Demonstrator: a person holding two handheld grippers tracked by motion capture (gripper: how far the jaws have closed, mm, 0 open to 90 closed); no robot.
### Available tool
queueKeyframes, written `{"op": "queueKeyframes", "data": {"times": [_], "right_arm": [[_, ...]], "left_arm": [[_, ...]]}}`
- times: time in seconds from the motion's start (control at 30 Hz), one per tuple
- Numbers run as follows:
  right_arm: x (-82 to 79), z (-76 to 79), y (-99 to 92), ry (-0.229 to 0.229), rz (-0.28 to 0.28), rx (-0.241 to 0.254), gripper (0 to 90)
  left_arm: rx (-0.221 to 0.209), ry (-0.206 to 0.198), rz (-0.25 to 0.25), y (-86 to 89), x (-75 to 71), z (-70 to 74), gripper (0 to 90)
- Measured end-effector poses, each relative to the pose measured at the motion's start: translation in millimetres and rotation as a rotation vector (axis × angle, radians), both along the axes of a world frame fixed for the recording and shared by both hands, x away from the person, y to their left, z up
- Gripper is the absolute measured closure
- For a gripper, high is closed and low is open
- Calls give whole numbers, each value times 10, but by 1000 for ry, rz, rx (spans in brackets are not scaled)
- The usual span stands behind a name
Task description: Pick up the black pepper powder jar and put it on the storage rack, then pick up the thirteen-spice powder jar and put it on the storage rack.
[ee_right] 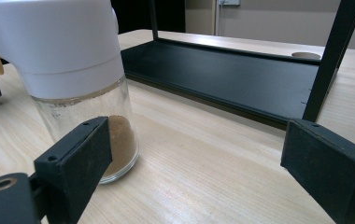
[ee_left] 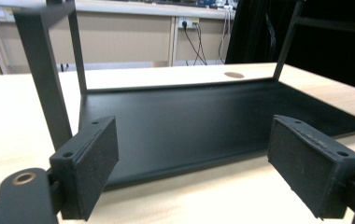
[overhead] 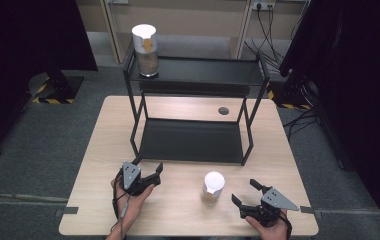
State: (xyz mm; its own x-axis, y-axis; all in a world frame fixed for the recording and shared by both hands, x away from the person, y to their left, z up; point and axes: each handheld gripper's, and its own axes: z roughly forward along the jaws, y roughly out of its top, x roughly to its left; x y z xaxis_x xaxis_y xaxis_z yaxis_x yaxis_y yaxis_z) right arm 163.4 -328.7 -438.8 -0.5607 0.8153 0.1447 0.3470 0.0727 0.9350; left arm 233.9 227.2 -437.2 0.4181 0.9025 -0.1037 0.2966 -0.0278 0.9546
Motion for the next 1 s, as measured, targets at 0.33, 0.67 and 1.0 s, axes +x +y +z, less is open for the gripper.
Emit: {"op": "queueKeyframes", "data": {"times": [0.33, 0.67, 1.0], "right_arm": [[-3, -1, 1, 0, 0, 1, 90], [-5, -28, -33, -18, 19, 8, 78], [7, -8, -85, -59, 148, 24, 81]], "left_arm": [[0, 21, -4, 19, 0, -64, 154], [-13, 22, -4, 41, -4, -71, 150], [-20, 22, -14, 63, 4, -75, 145]]}}
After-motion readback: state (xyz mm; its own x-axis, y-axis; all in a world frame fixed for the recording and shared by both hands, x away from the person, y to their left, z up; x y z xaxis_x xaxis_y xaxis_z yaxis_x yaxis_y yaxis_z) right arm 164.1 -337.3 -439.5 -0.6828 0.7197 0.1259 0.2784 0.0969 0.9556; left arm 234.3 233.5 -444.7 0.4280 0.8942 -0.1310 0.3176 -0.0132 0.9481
